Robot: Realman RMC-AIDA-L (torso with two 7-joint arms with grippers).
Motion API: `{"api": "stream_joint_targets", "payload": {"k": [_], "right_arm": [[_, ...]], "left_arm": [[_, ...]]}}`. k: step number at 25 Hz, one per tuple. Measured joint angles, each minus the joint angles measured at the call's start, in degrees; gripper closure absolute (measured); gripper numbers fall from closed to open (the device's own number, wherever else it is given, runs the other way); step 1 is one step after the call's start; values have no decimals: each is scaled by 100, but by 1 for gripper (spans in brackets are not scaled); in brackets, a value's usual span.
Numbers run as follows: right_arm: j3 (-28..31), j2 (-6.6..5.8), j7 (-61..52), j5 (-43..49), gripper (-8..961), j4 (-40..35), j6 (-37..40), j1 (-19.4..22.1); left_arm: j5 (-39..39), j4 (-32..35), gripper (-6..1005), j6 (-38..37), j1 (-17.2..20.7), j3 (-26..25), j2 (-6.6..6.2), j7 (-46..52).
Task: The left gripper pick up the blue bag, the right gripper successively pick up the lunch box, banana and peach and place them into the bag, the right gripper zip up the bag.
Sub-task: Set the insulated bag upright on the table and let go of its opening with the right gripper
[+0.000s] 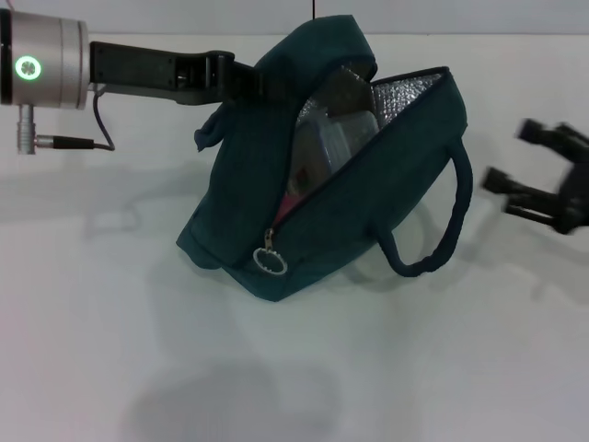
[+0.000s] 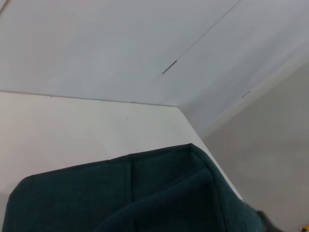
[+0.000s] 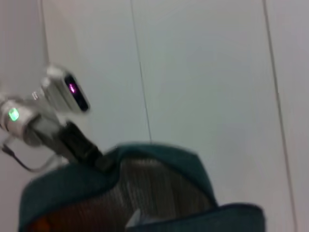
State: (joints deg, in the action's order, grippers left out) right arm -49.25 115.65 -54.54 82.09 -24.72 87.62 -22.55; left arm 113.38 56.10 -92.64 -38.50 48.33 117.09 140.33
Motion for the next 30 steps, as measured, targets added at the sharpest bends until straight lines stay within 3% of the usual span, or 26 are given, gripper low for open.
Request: {"api": "stream_joint_targets", "payload": {"k": [7, 9, 12, 16, 20, 26, 30], "right_arm": [[-746, 34, -129, -22, 68, 904, -2034, -1345], [-759, 48, -164, -139, 68, 1015, -2642, -1515], [-722, 59, 11, -828, 68, 937, -2927, -1410], [-743, 58, 720, -2223, 67, 670, -2500, -1015], [-758, 51, 1241, -3171, 67, 563, -1601, -720], [-918, 11, 1430, -3307, 67, 403, 431, -534], [-1206, 8, 1129, -3312, 67, 95, 728, -384]], "left_arm": [[1, -3, 952, 1, -25, 13, 17, 19], [1, -3, 952, 1, -24, 16, 27, 20], [-5, -3, 952, -1, 13, 9, 34, 20], [-46, -3, 951, -8, 137, 1, 21, 21], [-34, -3, 951, -32, 203, 2, 24, 19], [-76, -182, 951, -198, 349, 28, 102, -77], [-194, -447, 951, -347, 478, 25, 175, -348]]}}
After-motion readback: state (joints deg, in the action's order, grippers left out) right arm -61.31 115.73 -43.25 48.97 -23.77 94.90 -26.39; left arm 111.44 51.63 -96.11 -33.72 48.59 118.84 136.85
